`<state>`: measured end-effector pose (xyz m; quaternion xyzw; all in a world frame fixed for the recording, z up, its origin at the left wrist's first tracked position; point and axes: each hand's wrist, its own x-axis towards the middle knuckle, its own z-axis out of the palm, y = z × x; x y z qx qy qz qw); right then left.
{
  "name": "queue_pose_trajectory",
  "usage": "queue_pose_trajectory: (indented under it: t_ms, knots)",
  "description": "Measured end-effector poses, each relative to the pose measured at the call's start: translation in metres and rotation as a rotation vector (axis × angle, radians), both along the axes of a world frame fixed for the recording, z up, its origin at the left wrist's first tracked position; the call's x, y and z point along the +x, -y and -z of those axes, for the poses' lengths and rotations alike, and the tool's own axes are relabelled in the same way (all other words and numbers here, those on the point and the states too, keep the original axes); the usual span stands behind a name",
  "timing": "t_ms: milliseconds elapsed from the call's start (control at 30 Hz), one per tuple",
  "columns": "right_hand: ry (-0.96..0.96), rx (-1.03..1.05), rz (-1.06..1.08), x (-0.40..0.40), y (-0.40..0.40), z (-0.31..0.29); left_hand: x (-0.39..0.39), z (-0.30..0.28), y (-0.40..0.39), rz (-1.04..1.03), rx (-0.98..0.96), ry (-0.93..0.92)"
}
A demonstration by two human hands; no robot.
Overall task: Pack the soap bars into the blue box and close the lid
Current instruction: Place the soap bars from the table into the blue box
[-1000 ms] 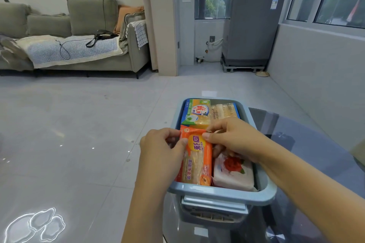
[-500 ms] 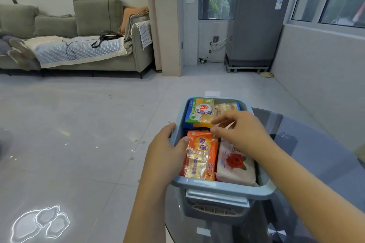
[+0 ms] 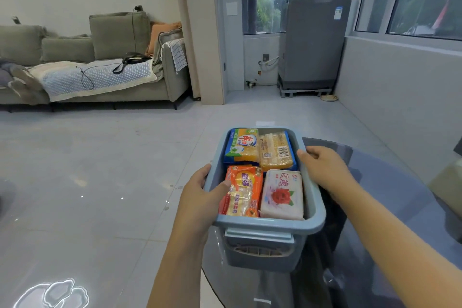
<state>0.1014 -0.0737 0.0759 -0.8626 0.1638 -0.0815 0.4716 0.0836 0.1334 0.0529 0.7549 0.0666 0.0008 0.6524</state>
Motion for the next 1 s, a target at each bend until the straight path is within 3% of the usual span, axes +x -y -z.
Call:
queue_pose_trajectory:
  t_ms: [233, 433, 567, 767, 1000]
  knots:
    - [0.034, 0.263, 0.050, 0.003, 0.021, 0.010, 0.011, 0.001, 0.019, -0.025, 0.028, 0.013]
    - [0.117, 0.416, 0.266, -0.008, 0.062, 0.027, 0.045, -0.009, 0.048, 0.209, 0.038, 0.044]
    - [0.218, 0.463, 0.398, -0.026, 0.089, 0.042, 0.082, -0.013, 0.085, 0.330, 0.113, 0.100]
    - [0.274, 0.516, 0.531, -0.057, 0.113, 0.051, 0.096, -0.011, 0.126, 0.242, 0.148, 0.190]
    - [0.142, 0.375, 0.565, -0.043, 0.151, 0.033, 0.044, 0.020, 0.125, 0.148, -0.053, 0.054]
